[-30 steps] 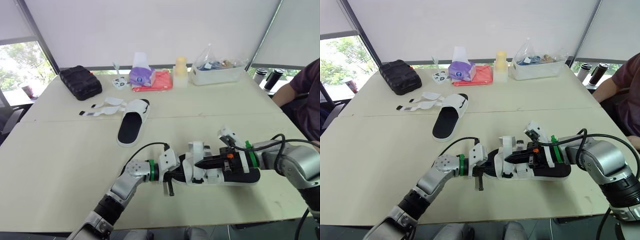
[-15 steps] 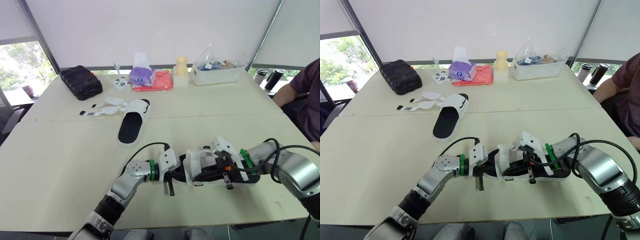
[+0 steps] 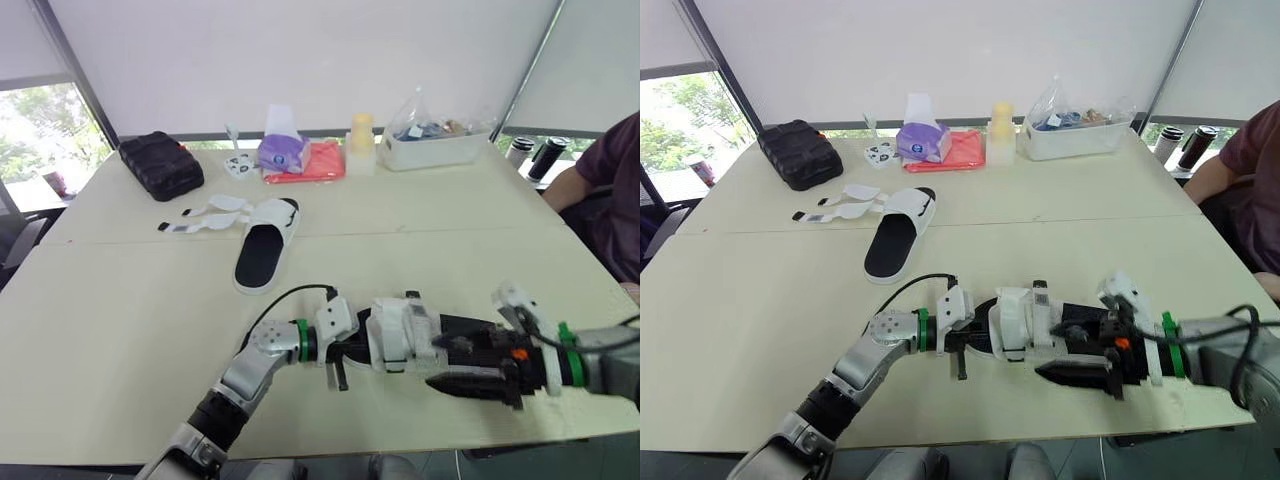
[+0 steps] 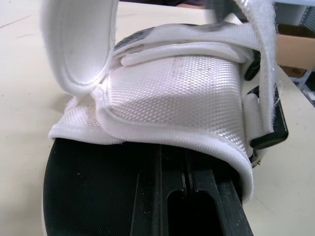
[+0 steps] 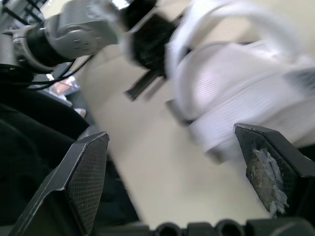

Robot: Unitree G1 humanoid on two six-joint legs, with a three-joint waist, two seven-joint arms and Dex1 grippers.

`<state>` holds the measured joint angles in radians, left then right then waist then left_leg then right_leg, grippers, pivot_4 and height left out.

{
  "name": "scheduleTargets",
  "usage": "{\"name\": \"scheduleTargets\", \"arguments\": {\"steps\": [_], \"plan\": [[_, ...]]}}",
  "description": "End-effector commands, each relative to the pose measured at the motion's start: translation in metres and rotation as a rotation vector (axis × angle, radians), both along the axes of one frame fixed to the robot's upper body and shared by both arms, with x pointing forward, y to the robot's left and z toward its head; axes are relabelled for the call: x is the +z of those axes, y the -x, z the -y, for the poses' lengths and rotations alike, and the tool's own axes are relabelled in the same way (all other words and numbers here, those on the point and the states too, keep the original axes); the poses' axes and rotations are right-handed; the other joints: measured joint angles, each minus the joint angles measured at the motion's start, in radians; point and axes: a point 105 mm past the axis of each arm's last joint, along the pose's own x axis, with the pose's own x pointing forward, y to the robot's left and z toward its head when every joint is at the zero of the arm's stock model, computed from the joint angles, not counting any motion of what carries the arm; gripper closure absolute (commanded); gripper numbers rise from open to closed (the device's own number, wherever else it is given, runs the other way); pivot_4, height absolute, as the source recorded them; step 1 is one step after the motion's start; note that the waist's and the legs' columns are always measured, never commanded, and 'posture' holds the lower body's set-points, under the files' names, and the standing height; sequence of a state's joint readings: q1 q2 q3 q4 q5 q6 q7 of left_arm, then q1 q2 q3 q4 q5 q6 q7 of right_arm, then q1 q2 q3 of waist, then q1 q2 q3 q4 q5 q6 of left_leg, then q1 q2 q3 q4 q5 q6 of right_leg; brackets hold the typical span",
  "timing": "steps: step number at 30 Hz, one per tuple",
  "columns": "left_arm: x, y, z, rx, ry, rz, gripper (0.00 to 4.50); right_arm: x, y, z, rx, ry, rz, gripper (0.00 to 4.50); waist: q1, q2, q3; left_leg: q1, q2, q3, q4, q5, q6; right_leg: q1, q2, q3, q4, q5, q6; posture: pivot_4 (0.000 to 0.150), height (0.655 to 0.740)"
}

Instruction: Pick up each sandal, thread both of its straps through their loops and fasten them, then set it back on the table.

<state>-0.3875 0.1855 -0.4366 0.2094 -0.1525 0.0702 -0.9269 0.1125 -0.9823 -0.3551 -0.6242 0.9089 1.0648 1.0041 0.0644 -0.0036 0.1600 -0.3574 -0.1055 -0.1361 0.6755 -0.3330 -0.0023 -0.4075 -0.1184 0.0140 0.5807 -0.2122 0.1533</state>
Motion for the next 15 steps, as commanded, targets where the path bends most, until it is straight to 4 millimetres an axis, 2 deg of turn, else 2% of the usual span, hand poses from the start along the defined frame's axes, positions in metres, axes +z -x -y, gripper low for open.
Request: {"name": "scheduleTargets", "arguments": {"steps": [1,5,8,9,12,15], "plan": [[-0.036,-0.008,-0.025,0.101,-0.122,-0.093,4.50,-0.009,0.020,-0.017,0.030,-0.019,-0.021,0.14,-0.003,-0.002,0.000,0.000,0.000,0.000,0.000,0.000,-0.001,0.000,0.000,0.000,0.000,0.000,0.000,0.150,0.7400],[-0.037,-0.009,-0.028,0.098,-0.134,-0.091,4.50,-0.025,0.012,-0.018,-0.080,-0.014,0.036,0.14,-0.010,-0.005,-0.002,0.003,0.000,0.001,-0.006,0.002,0.000,0.000,0.000,0.000,-0.001,-0.001,0.001,0.150,0.7400],[-0.037,-0.009,-0.029,0.099,-0.139,-0.093,4.50,-0.029,0.007,-0.015,-0.121,-0.001,0.070,0.14,-0.016,-0.006,-0.003,0.004,0.001,0.001,-0.008,0.002,-0.002,-0.001,0.001,0.000,-0.001,-0.001,0.000,0.150,0.7400],[-0.038,-0.009,-0.030,0.100,-0.141,-0.093,4.50,-0.029,0.000,-0.010,-0.153,0.008,0.099,0.14,-0.019,-0.006,-0.004,0.004,0.001,0.001,-0.008,0.003,-0.002,0.000,0.001,0.000,-0.001,-0.001,0.000,0.150,0.7400],[-0.038,-0.009,-0.031,0.101,-0.144,-0.097,4.50,-0.018,-0.026,0.021,-0.260,0.066,0.203,0.14,-0.023,-0.005,-0.005,0.004,0.001,0.000,-0.008,0.003,-0.002,0.000,0.001,0.000,-0.001,-0.001,0.000,0.150,0.7400],[-0.038,-0.009,-0.032,0.095,-0.145,-0.102,4.50,-0.004,-0.031,0.040,-0.279,0.073,0.210,0.14,-0.023,-0.005,-0.004,0.004,0.000,0.001,-0.008,0.003,-0.001,0.000,0.000,0.001,-0.001,0.000,0.000,0.150,0.7400]]}}
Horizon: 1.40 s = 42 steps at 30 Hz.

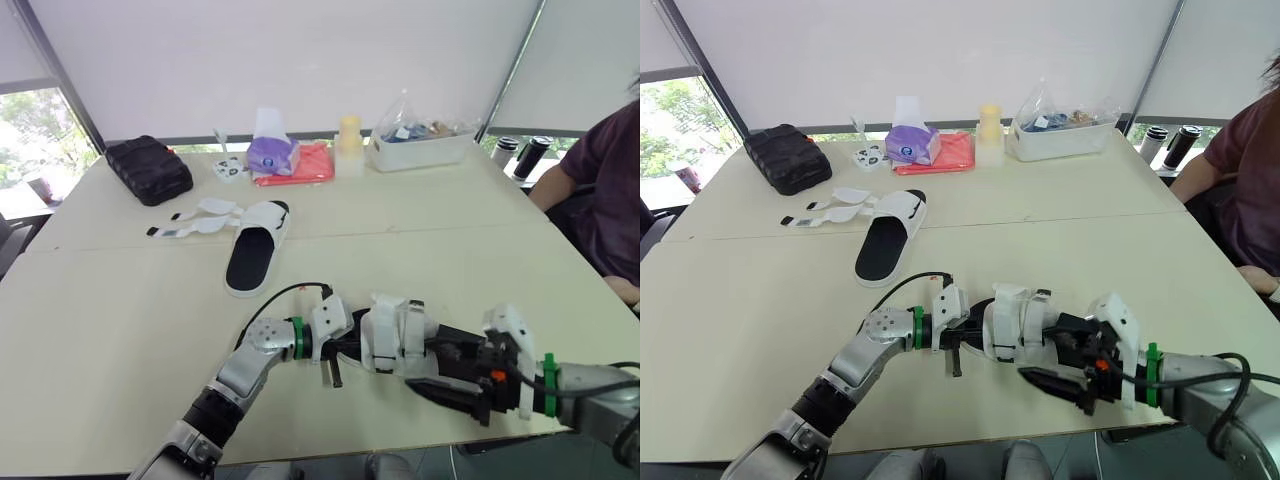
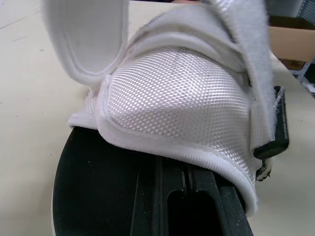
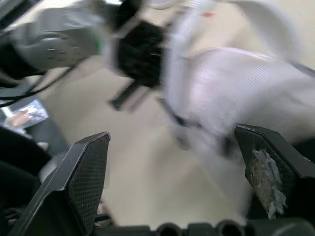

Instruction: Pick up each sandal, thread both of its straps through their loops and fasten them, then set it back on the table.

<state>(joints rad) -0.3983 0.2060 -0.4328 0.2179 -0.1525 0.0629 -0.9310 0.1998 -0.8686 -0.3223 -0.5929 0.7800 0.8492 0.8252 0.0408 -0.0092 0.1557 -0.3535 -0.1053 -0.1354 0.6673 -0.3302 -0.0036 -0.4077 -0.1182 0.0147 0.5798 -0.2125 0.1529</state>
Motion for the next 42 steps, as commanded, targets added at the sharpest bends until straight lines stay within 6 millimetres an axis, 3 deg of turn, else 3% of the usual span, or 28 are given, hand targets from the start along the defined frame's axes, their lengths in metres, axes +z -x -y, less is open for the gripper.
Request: {"name": "scheduleTargets", "arguments": {"steps": [1,5,7,12,15,24,41,42], "plan": [[-0.038,-0.005,-0.026,0.087,-0.126,-0.117,4.50,0.019,-0.009,0.032,-0.070,0.041,0.025,0.14,0.001,0.002,0.001,0.000,0.000,0.000,0.000,0.000,0.000,0.000,0.000,0.000,0.000,0.000,-0.001,0.150,0.7400],[-0.038,-0.002,-0.025,0.069,-0.114,-0.143,4.50,0.034,-0.001,0.041,-0.053,0.021,-0.019,0.14,0.001,0.003,0.001,-0.002,0.000,-0.001,-0.002,0.000,0.000,-0.003,0.000,0.000,0.000,0.002,-0.005,0.150,0.7400],[-0.036,0.000,-0.024,0.059,-0.107,-0.154,4.50,0.038,0.008,0.036,-0.019,-0.004,-0.054,0.14,0.001,0.003,0.002,-0.002,0.000,-0.001,-0.002,0.000,0.000,-0.003,0.000,0.000,0.000,0.002,-0.005,0.150,0.7400],[-0.034,0.003,-0.023,0.042,-0.094,-0.195,4.50,0.026,0.053,-0.007,0.169,-0.069,-0.226,0.14,-0.001,0.003,0.003,-0.002,0.001,-0.001,-0.003,0.000,0.000,-0.003,0.001,0.000,0.000,0.002,-0.005,0.150,0.7400],[-0.033,0.004,-0.022,0.037,-0.089,-0.205,4.50,0.009,0.062,-0.027,0.188,-0.085,-0.245,0.14,-0.001,0.001,0.004,-0.002,0.001,0.000,-0.003,0.000,0.000,-0.003,0.000,0.000,0.000,0.001,-0.005,0.150,0.7400],[-0.031,0.009,-0.021,0.017,-0.081,-0.249,4.50,-0.020,0.030,-0.039,0.089,-0.025,-0.109,0.14,0.000,0.002,0.003,-0.002,0.001,0.000,-0.003,0.000,0.000,-0.004,0.000,0.000,0.000,0.001,-0.005,0.150,0.7400],[-0.029,0.011,-0.017,0.003,-0.057,-0.281,4.50,-0.022,0.010,-0.064,0.041,-0.153,-0.067,0.14,-0.003,0.001,0.004,-0.001,0.000,0.000,-0.003,0.001,-0.001,-0.004,0.001,0.000,0.001,0.002,-0.006,0.150,0.7400],[-0.029,0.011,-0.017,0.004,-0.058,-0.280,4.50,-0.023,0.009,-0.065,0.028,-0.165,-0.068,0.38,-0.002,0.001,0.004,-0.001,0.001,0.000,-0.003,0.001,-0.002,-0.004,0.001,0.000,0.001,0.002,-0.006,0.150,0.7400]]}}
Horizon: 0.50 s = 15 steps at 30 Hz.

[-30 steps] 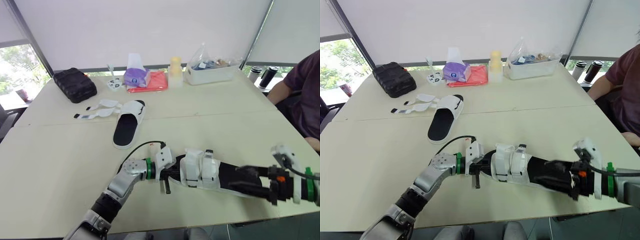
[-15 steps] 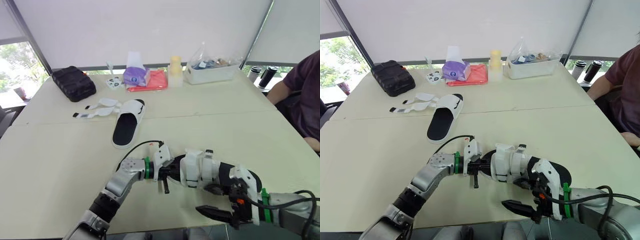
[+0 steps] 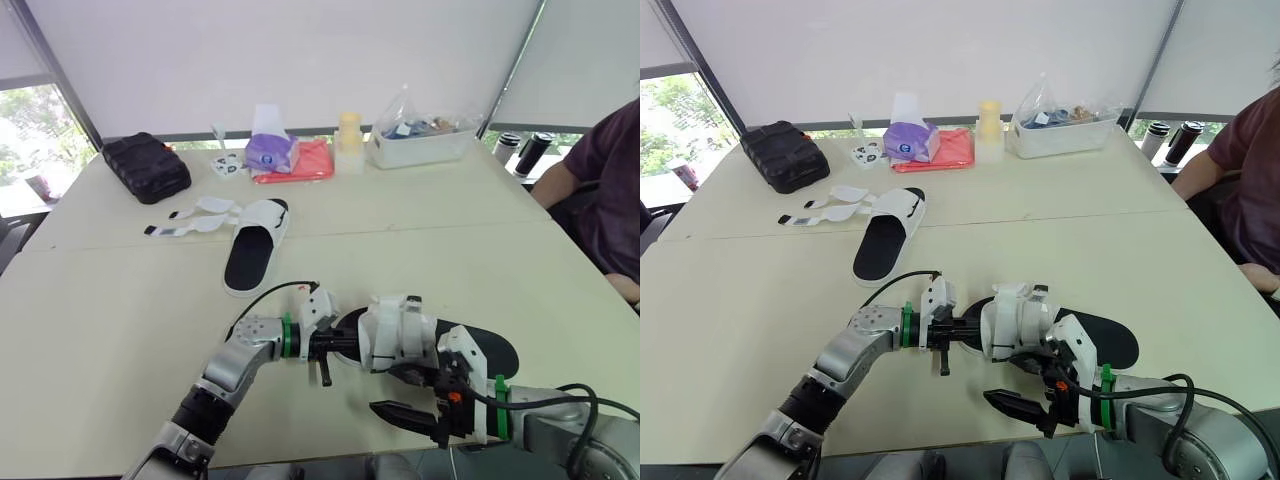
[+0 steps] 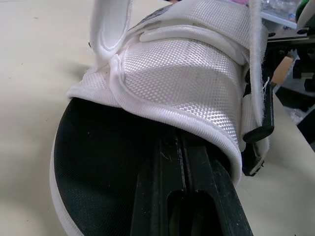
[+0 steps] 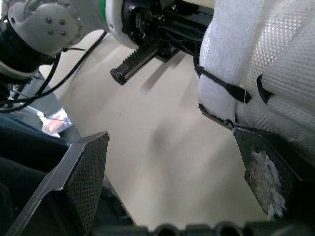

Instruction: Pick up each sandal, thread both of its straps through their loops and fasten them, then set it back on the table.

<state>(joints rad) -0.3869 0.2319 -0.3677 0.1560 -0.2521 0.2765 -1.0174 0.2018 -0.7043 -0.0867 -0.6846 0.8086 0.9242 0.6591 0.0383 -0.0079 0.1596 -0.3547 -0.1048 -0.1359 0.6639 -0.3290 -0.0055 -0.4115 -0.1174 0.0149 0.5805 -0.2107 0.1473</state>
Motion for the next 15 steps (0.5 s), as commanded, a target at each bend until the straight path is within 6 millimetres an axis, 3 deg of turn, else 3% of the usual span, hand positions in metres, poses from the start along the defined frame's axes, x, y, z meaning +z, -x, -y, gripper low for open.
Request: {"name": "scheduleTargets", "arguments": {"steps": [1,4,9,15], "plan": [[-0.031,0.008,-0.003,0.006,-0.085,-0.087,4.50,0.011,-0.013,-0.007,-0.044,-0.046,0.071,0.68,0.000,0.000,0.000,0.000,0.000,0.000,0.000,0.000,-0.001,0.000,0.000,0.000,0.000,0.000,0.000,0.150,0.7400],[-0.033,0.007,-0.003,0.011,-0.092,-0.080,4.50,0.010,-0.013,-0.005,-0.073,-0.056,0.058,1.91,0.000,0.001,0.000,0.001,0.001,0.000,0.000,0.001,-0.002,0.000,0.001,0.000,0.001,0.001,-0.001,0.150,0.7400],[-0.034,0.007,-0.004,0.013,-0.095,-0.073,4.50,-0.003,-0.008,0.006,-0.117,-0.010,0.007,4.47,0.003,0.002,-0.001,0.000,0.000,-0.001,0.000,0.001,-0.002,-0.001,0.001,0.000,0.001,0.001,-0.001,0.150,0.7400],[-0.035,0.007,-0.003,0.010,-0.099,-0.065,4.50,-0.005,0.004,0.010,-0.100,-0.016,-0.048,4.47,0.005,0.002,-0.001,-0.001,-0.001,-0.001,0.000,0.001,-0.001,0.000,0.000,0.000,0.001,0.001,-0.001,0.150,0.7400]]}}
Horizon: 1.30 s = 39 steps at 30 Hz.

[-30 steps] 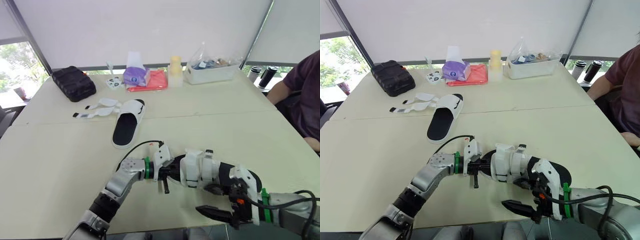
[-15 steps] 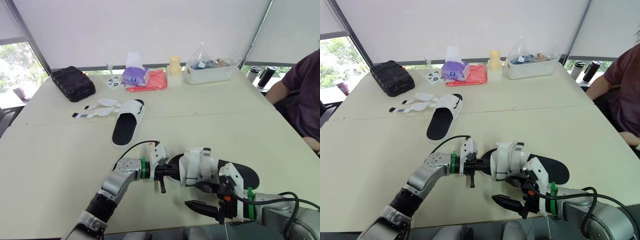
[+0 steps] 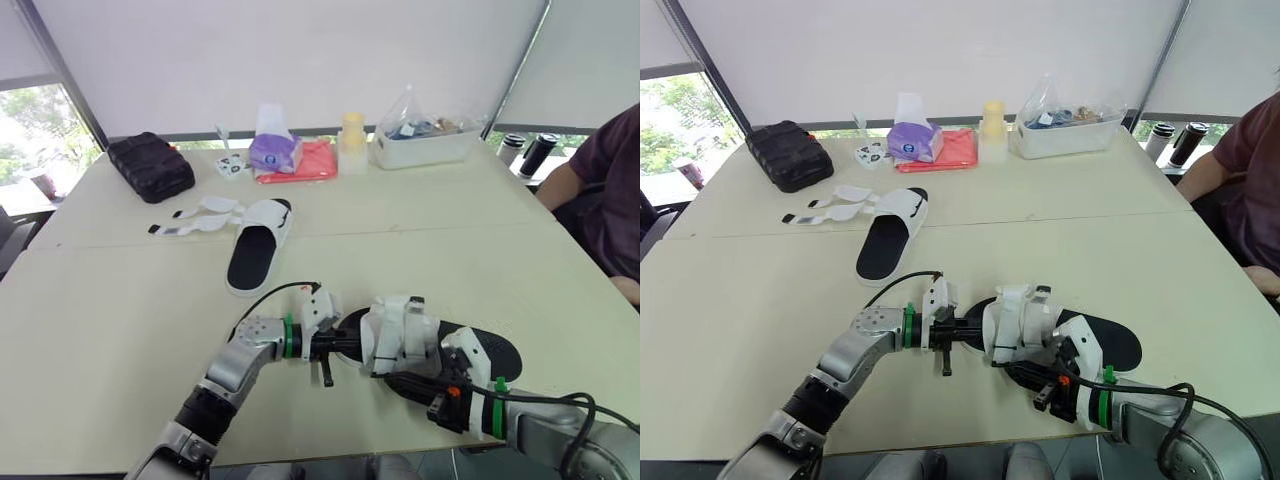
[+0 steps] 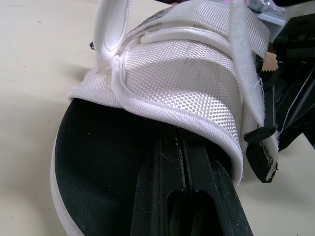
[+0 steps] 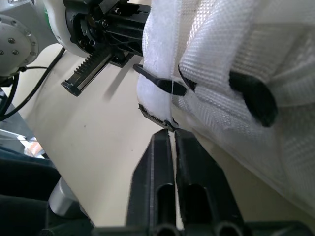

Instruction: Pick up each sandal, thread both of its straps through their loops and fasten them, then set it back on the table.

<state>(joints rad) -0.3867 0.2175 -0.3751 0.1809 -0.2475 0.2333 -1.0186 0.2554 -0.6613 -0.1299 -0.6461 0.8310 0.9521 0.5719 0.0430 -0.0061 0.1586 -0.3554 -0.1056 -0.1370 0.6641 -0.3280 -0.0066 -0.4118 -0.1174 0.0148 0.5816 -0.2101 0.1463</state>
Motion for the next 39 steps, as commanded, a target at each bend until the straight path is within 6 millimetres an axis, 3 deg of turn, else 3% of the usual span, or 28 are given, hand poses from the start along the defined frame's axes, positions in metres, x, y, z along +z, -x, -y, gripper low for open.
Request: {"name": "scheduleTargets", "arguments": {"steps": [1,3,7,10,15,23,28,31,38,39], "plan": [[-0.034,0.007,-0.007,0.018,-0.113,-0.081,4.50,0.011,0.007,-0.004,0.045,-0.017,0.031,4.24,0.000,0.000,0.000,0.000,0.000,0.000,0.000,0.000,0.000,0.000,0.000,0.000,0.000,0.000,0.000,0.150,0.7400],[-0.034,0.007,-0.007,0.018,-0.113,-0.080,4.50,0.013,0.008,-0.002,0.045,-0.022,0.036,3.61,0.000,0.000,0.000,0.000,0.000,0.000,0.000,0.000,0.000,0.000,0.000,0.000,0.000,0.000,0.000,0.150,0.7400],[-0.033,0.006,-0.006,0.021,-0.110,-0.082,4.50,0.018,0.017,-0.006,0.086,-0.059,0.022,1.55,0.000,0.000,0.000,0.000,0.000,0.000,0.000,0.000,0.000,0.001,0.000,0.000,0.000,0.000,0.000,0.150,0.7400],[-0.033,0.006,-0.006,0.025,-0.106,-0.085,4.50,0.010,0.011,0.000,0.031,0.002,0.031,0.03,0.000,0.000,0.000,0.000,0.000,0.000,0.000,0.000,0.000,0.001,0.000,0.000,0.000,0.000,0.000,0.150,0.7400],[-0.031,0.005,-0.006,0.030,-0.102,-0.087,4.50,0.008,0.003,0.000,-0.024,-0.013,0.053,0.03,0.000,0.000,0.000,0.000,0.000,0.000,0.000,0.000,0.000,0.001,0.000,0.000,0.000,0.000,0.000,0.150,0.7400],[-0.030,0.004,-0.007,0.040,-0.104,-0.087,4.50,0.033,-0.006,-0.015,-0.065,-0.176,0.130,0.03,-0.002,0.000,0.000,0.000,0.000,0.000,0.001,0.000,0.000,0.000,0.000,0.000,0.000,0.000,0.000,0.150,0.7400],[-0.029,0.003,-0.006,0.039,-0.105,-0.083,4.50,0.028,-0.008,-0.019,-0.073,-0.176,0.112,0.03,-0.003,0.001,0.000,0.000,0.000,0.000,0.001,0.000,0.000,-0.001,0.001,0.000,0.001,0.000,0.000,0.150,0.7400],[-0.029,0.003,-0.006,0.040,-0.105,-0.082,4.50,0.025,-0.010,-0.020,-0.096,-0.187,0.108,0.83,-0.003,0.001,0.000,0.000,0.000,0.000,0.001,0.000,0.000,-0.001,0.000,0.000,0.001,0.000,0.000,0.150,0.7400],[-0.029,0.002,-0.006,0.047,-0.103,-0.088,4.50,0.020,-0.002,-0.017,-0.091,-0.190,0.067,4.42,-0.003,0.002,0.000,0.000,0.000,0.000,0.001,0.000,0.000,-0.001,0.000,0.000,0.001,0.000,0.000,0.150,0.7400],[-0.029,0.002,-0.006,0.047,-0.102,-0.089,4.50,0.019,0.000,-0.016,-0.086,-0.188,0.059,4.47,-0.003,0.002,0.000,0.000,0.000,0.000,0.001,0.000,0.000,-0.001,0.000,0.000,0.001,0.000,0.000,0.150,0.7400]]}}
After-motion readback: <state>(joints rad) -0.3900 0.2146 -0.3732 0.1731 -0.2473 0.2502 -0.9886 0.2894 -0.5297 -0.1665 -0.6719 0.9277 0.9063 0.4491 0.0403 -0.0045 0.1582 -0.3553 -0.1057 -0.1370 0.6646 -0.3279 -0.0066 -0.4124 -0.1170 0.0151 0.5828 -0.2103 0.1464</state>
